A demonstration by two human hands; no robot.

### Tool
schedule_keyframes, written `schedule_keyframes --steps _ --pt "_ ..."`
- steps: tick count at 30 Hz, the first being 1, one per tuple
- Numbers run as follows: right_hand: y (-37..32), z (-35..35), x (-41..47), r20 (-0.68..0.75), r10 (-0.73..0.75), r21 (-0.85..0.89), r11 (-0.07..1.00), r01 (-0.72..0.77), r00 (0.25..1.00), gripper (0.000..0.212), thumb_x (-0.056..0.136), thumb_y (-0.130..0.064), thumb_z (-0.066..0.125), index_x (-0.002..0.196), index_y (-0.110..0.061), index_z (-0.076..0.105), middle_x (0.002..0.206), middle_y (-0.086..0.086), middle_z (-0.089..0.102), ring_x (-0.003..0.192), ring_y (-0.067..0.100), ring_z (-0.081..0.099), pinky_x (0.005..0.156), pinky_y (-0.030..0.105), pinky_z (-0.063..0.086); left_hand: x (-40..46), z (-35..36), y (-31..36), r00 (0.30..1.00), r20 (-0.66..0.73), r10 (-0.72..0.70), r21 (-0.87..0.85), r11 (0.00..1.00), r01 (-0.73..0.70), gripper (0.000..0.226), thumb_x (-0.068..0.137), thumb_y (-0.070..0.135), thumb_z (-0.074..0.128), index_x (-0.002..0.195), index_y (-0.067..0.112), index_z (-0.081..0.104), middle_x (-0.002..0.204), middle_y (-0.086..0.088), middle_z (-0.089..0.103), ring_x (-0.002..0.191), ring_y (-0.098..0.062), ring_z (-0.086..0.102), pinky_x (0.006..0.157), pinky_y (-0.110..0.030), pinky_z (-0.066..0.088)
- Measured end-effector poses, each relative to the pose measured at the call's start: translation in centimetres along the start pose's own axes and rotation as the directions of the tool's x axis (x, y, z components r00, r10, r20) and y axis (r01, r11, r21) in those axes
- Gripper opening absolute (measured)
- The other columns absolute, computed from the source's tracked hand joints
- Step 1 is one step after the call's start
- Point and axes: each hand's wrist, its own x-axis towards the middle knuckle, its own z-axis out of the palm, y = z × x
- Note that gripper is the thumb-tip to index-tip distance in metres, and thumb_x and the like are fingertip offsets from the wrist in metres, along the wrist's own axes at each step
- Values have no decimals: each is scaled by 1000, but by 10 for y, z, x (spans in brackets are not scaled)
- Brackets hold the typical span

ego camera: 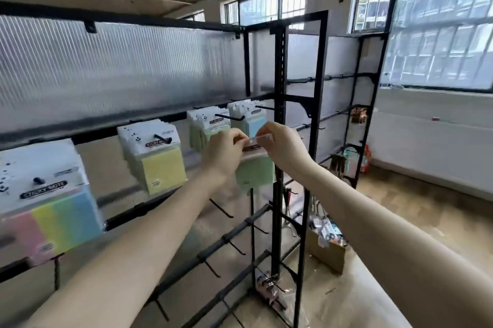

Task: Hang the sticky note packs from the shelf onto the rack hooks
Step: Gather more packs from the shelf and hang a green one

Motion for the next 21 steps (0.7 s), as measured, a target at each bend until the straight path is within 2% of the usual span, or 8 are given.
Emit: schedule_keyframes --steps 3,5,8,12,14,16,18,21 --pt "9 6 18 27 -3 114 994 0 1000 10 93 -16 58 98 -11 64 91 6 68 82 21 59 67 31 43 11 7 0 998 -57 -21 0 1000 22 11 90 19 62 84 17 71 71 13 60 72 -11 56 58 -22 38" --pt "12 12 28 56 -35 198 980 23 998 8 94 -10 53 98 -7 59 84 6 61 74 21 52 60 30 35 19 9 0 995 -101 -23 -3 1000 22 11 91 18 61 87 14 71 78 7 64 78 -16 60 65 -27 44" --pt "11 19 44 86 -110 240 967 86 990 10 96 -2 44 97 -2 54 82 3 52 76 20 46 59 26 27 30 14 -1 990 -142 -23 -10 1000 21 13 93 18 57 91 11 67 85 0 68 82 -20 61 73 -35 50" --pt "13 25 62 46 -139 324 939 117 989 10 99 -15 49 95 -6 52 91 12 64 83 25 58 71 35 44 44 18 -2 980 -196 -17 -24 1000 12 13 93 16 57 90 9 67 81 6 64 83 -20 63 73 -32 50" --pt "16 28 67 23 -143 371 920 124 989 9 98 -15 50 93 -7 52 87 7 65 81 22 60 69 31 44 50 19 -1 977 -215 -5 -17 1000 1 12 93 15 58 89 10 68 78 8 61 83 -19 63 72 -29 47" --pt "18 30 73 -8 -150 421 896 139 989 9 98 -12 51 93 -5 54 81 -1 62 78 15 60 68 25 44 54 21 0 972 -234 4 -27 1000 -11 12 92 17 59 89 10 68 80 5 65 83 -20 63 75 -33 49" --pt "20 30 76 -23 -157 471 869 150 987 10 97 -9 52 93 0 56 77 -5 60 76 11 59 70 25 45 55 22 -1 967 -254 20 -39 999 -31 12 92 17 59 88 10 68 81 4 66 83 -20 63 76 -38 51" --pt "25 32 81 24 -154 555 824 115 988 7 96 -9 55 92 -4 57 78 -2 61 75 10 59 74 28 47 54 26 -7 961 -275 38 -89 994 -65 11 92 16 60 88 9 68 79 6 65 82 -19 63 76 -41 51"
